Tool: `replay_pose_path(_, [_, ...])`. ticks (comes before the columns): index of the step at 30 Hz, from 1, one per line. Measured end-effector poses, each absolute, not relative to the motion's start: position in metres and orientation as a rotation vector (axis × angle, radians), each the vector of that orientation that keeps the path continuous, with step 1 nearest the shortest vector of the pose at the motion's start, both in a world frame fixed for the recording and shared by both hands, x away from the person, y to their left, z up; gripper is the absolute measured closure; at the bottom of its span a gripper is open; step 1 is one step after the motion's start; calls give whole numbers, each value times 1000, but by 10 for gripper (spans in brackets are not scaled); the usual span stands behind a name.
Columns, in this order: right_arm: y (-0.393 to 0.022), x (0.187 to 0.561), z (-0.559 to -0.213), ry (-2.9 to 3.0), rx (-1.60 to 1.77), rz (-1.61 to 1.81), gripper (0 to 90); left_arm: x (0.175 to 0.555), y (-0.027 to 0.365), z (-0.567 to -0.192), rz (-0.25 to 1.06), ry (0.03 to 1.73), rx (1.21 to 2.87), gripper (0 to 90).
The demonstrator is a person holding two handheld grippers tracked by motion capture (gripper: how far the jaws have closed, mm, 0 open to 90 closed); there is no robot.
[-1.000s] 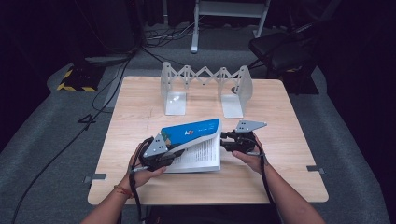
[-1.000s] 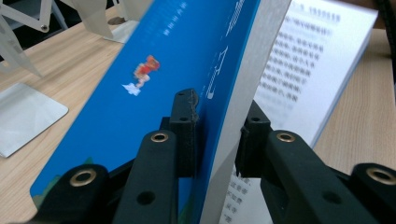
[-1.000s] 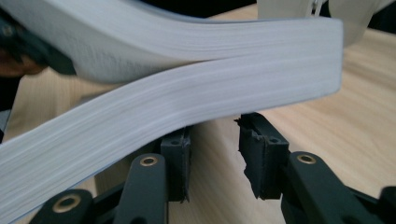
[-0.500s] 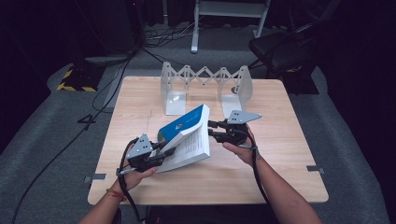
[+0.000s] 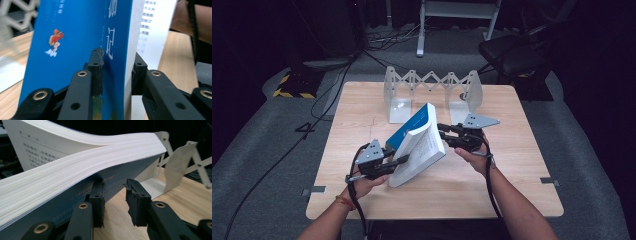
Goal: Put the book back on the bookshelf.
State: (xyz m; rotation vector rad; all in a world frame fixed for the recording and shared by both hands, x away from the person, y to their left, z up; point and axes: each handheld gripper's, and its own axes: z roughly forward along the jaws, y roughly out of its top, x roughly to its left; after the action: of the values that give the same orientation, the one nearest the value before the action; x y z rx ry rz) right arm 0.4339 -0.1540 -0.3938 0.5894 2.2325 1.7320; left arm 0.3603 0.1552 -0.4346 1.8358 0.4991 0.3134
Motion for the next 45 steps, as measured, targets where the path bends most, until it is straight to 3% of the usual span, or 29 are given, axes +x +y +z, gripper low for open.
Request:
replay_pose_path(10, [-202,427,-386,2155,644,1685,723,376,107,-430,280,411,1840,688])
replay_pose_path(17, [-202,421,-379,2167,583,1688,724,371,112,-425,314,407,1843,656])
replay_pose_path(23, [-177,406,-374,2217,458,1686,610,356,126,-422,417,424,1901,641])
replay_pose_path(28, [-156,398,-382,2287,397,1700,556,350,137,-423,429,452,1918,618])
replay_pose_path(37, [-125,381,-390,2353,296,1637,517,339,154,-420,374,474,1971,475])
replay_pose_path(40, [-122,381,-391,2363,295,1642,516,335,156,-419,383,471,1978,474])
replay_pose_path(45, [-118,381,-394,2380,284,1612,500,331,145,-424,371,464,2024,293])
